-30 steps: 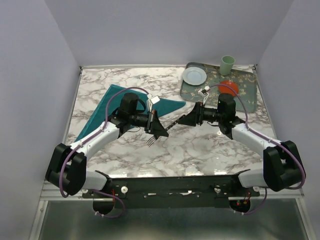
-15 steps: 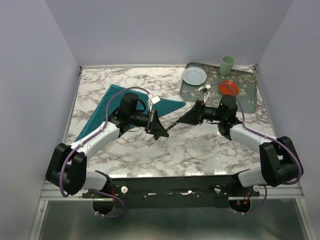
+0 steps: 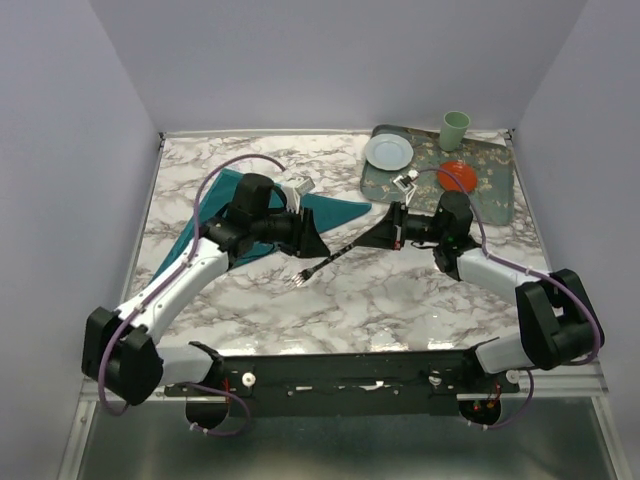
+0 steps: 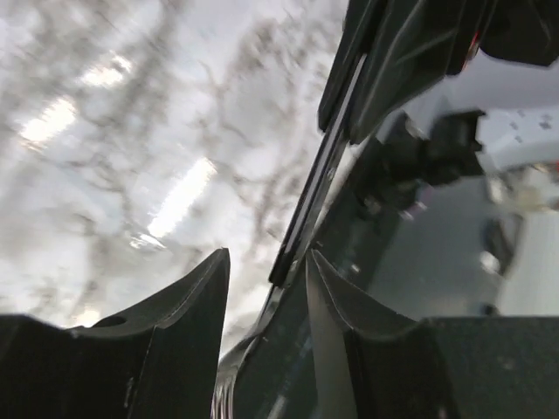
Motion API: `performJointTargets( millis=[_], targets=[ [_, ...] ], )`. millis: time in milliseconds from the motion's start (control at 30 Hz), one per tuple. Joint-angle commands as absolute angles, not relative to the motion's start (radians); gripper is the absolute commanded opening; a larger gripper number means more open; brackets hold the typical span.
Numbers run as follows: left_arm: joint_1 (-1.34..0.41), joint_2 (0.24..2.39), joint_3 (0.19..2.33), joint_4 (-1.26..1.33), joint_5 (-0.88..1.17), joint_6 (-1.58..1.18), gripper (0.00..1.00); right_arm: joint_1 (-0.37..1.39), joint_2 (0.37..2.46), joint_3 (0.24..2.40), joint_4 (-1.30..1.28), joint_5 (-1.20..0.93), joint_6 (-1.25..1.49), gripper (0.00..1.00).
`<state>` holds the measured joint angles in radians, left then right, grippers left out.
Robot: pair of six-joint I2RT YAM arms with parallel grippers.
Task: Fold the napkin, place the utensils inside, and roll it up
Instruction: Pass the utensil from the left arm to the right, then pass the utensil from the right arm to the left
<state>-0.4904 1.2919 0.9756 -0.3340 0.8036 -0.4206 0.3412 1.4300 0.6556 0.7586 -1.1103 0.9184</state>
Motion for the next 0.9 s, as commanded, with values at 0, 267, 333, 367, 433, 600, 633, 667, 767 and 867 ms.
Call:
performJointTargets(
  millis=[0, 267, 333, 367, 433, 600, 633, 667, 767, 867],
  targets=[
    [-0.662, 1.151, 1.129, -0.526, 0.163, -0.177, 0.5, 0.37, 1.399, 0.675, 0.548, -0.976, 0.907, 0.01],
    [-0.926, 1.273, 1.267, -0.653, -0.173, -0.006, 0.46, 0.382, 1.381, 0.677, 0.478, -0.937, 0.988, 0.01],
    [-0.962, 1.301, 1.281, -0.658, -0.189, 0.028, 0.48, 0.382, 1.381, 0.681, 0.485, -0.946, 1.002, 0.01],
    [-0.972, 1.314, 1.287, -0.661, -0.224, 0.034, 0.49, 0.382, 1.379, 0.687, 0.485, -0.953, 1.005, 0.01],
    [-0.994, 1.35, 1.293, -0.673, -0.262, 0.043, 0.5, 0.383, 1.378, 0.69, 0.489, -0.956, 1.015, 0.01],
    [-1.008, 1.368, 1.276, -0.68, -0.235, 0.045, 0.55, 0.382, 1.376, 0.707, 0.466, -0.965, 1.008, 0.01],
    [-1.008, 1.367, 1.275, -0.681, -0.236, 0.046, 0.54, 0.382, 1.381, 0.71, 0.46, -0.966, 1.005, 0.01],
    [-1.008, 1.367, 1.276, -0.683, -0.239, 0.049, 0.52, 0.382, 1.382, 0.712, 0.457, -0.968, 1.002, 0.01],
    [-1.006, 1.373, 1.272, -0.684, -0.242, 0.055, 0.51, 0.382, 1.393, 0.71, 0.463, -0.974, 1.005, 0.01],
    [-1.006, 1.391, 1.263, -0.693, -0.249, 0.064, 0.5, 0.382, 1.394, 0.712, 0.463, -0.973, 1.003, 0.01]
  ],
)
